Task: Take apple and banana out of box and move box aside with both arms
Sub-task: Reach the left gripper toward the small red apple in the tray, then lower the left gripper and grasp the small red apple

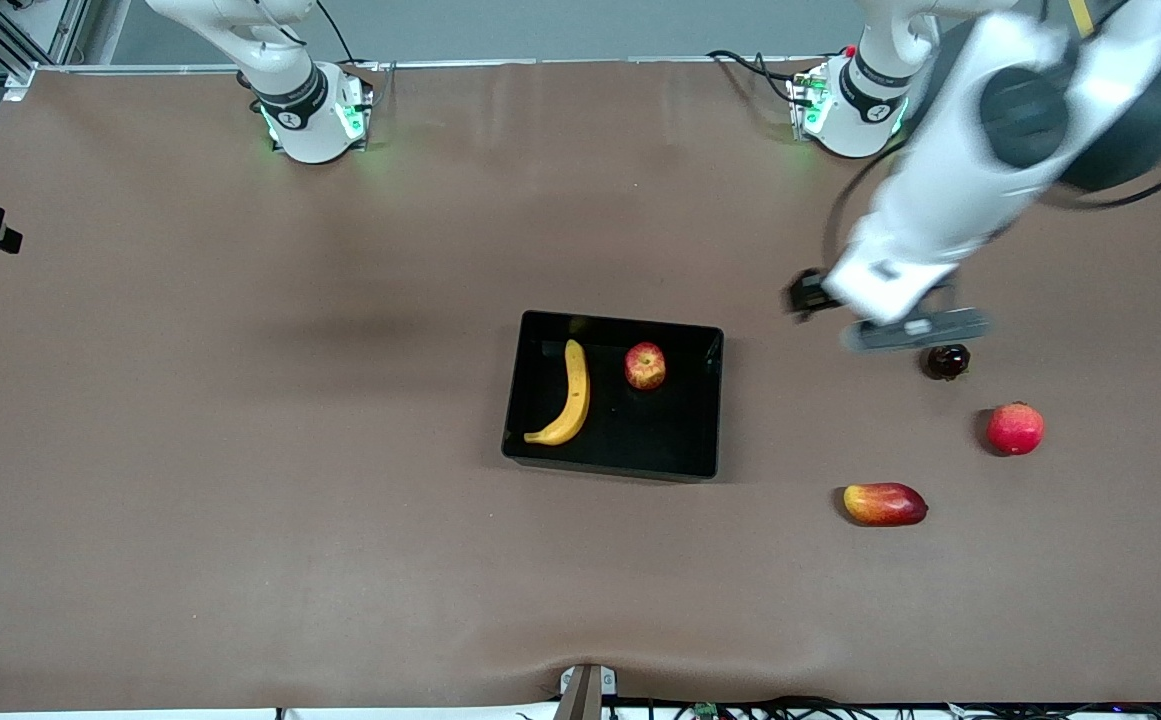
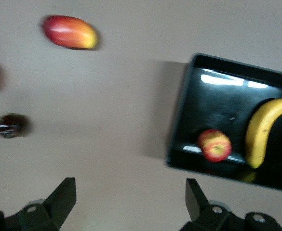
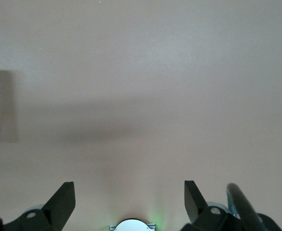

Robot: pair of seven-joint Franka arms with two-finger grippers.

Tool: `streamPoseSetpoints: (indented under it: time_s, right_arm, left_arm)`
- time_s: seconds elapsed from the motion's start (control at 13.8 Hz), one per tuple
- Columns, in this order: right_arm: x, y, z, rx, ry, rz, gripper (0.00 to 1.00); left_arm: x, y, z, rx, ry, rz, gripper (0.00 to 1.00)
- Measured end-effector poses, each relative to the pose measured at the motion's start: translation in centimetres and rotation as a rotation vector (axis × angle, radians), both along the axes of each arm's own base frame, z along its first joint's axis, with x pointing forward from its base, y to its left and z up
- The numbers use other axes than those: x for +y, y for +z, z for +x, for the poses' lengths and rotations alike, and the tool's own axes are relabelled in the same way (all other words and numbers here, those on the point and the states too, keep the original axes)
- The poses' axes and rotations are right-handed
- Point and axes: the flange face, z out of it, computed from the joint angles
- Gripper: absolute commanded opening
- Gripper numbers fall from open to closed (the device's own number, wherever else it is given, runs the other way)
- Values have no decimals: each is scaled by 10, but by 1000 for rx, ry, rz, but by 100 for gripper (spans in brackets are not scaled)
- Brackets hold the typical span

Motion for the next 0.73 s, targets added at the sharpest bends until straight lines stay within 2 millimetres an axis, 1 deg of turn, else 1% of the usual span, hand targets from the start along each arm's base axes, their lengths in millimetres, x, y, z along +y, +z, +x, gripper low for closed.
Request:
streamPoseSetpoints:
  time_s: [0.07,0.15,0.29,0.44,0.73]
  right_arm:
    - [0,0,0,0,0,0,100]
    - [0,0,0,0,0,0,100]
    - [0,0,0,-1,0,0,100]
    - [0,0,0,-2,0,0,100]
    - [0,3,6,-47,2,-5,100]
  left_arm:
    - [-30,-24,-1,-10,20,-2,100]
    - [-53,-49,-3,-8,37,-5,100]
    - [-88,-92,-7,6,46,-16,100]
    - [-114,-123,-10,3,34,-39,100]
    - [-150,-195,-24,33,-21,-44,100]
